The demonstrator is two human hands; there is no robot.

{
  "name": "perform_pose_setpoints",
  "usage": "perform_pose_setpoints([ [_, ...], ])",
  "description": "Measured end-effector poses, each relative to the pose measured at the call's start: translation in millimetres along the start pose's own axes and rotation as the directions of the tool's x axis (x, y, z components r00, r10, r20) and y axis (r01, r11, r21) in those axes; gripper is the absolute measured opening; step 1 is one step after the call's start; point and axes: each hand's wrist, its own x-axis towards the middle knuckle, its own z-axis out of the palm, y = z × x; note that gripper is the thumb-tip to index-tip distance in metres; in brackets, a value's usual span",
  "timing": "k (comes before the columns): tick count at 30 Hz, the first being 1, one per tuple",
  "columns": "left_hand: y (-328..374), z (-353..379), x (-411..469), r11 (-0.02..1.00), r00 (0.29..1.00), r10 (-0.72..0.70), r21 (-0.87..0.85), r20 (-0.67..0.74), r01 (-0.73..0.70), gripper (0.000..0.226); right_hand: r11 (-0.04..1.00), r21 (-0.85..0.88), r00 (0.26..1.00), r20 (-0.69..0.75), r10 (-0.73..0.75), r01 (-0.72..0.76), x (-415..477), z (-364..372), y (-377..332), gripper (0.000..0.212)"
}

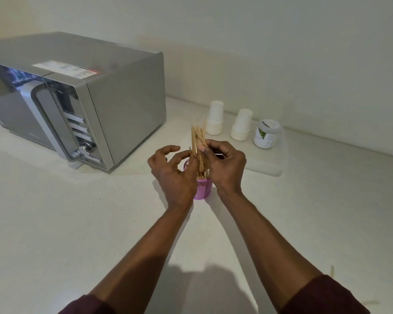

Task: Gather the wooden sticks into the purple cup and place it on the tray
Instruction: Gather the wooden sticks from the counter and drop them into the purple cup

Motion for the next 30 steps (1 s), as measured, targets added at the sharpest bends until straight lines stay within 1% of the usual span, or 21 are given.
perform_pose_setpoints([
  [2, -1, -3, -5, 0.998, 1.0, 0.021, 0.058, 0.009, -0.021, 0.009, 1.0, 0.015, 1.0, 0.006, 0.014, -0.014, -4, -1, 5, 0.017],
  [5, -1, -7, -9, 0.996, 1.0, -0.016, 0.086, 0.017, 0.014, 0.01, 0.998, 0.054, 0.999, 0.017, 0.043, -0.043, -8, -2, 8, 0.02],
  [9, -3, -10, -9, 0.986, 0.999, 0.034, 0.161, 0.014, -0.036, 0.013, 0.996, 0.08, 0.999, 0.004, 0.043, -0.043, -10, -4, 8, 0.022],
  [12, 1, -12, -7, 0.983, 1.0, 0.015, 0.184, -0.005, -0.014, 0.011, 0.994, 0.093, 0.999, -0.011, 0.049, -0.048, -10, -6, 7, 0.025],
  [14, 1, -14, -4, 0.986, 1.0, -0.015, 0.168, -0.022, 0.018, 0.013, 0.992, 0.118, 0.999, 0.007, 0.054, -0.054, -10, -7, 4, 0.024],
  [18, 2, -15, 2, 0.989, 0.996, -0.073, 0.128, -0.052, 0.08, 0.025, 0.985, 0.153, 0.997, 0.025, 0.073, -0.076, -8, -12, 1, 0.02],
  [21, 2, -14, 12, 0.985, 0.983, -0.153, 0.059, -0.104, 0.16, 0.042, 0.988, 0.141, 0.998, 0.027, 0.065, -0.068, -5, -23, 2, 0.021],
  [24, 3, -13, 27, 0.976, 0.969, -0.217, -0.002, -0.121, 0.218, 0.052, 0.99, 0.121, 0.998, 0.029, 0.064, -0.067, -4, -39, 8, 0.021],
  [27, 7, -13, 41, 0.969, 0.959, -0.241, 0.02, -0.146, 0.247, 0.064, 0.986, 0.141, 0.996, 0.009, 0.089, -0.09, -6, -55, 11, 0.019],
  [28, 8, -13, 46, 0.968, 0.957, -0.242, 0.026, -0.157, 0.249, 0.064, 0.984, 0.153, 0.995, -0.004, 0.097, -0.095, -7, -60, 11, 0.018],
  [29, 8, -13, 50, 0.971, 0.962, -0.23, 0.03, -0.145, 0.236, 0.063, 0.981, 0.166, 0.995, -0.017, 0.103, -0.098, -9, -65, 11, 0.017],
  [30, 10, -13, 54, 0.978, 0.975, -0.201, 0.042, -0.1, 0.206, 0.061, 0.98, 0.176, 0.994, -0.03, 0.102, -0.096, -10, -72, 10, 0.016],
])
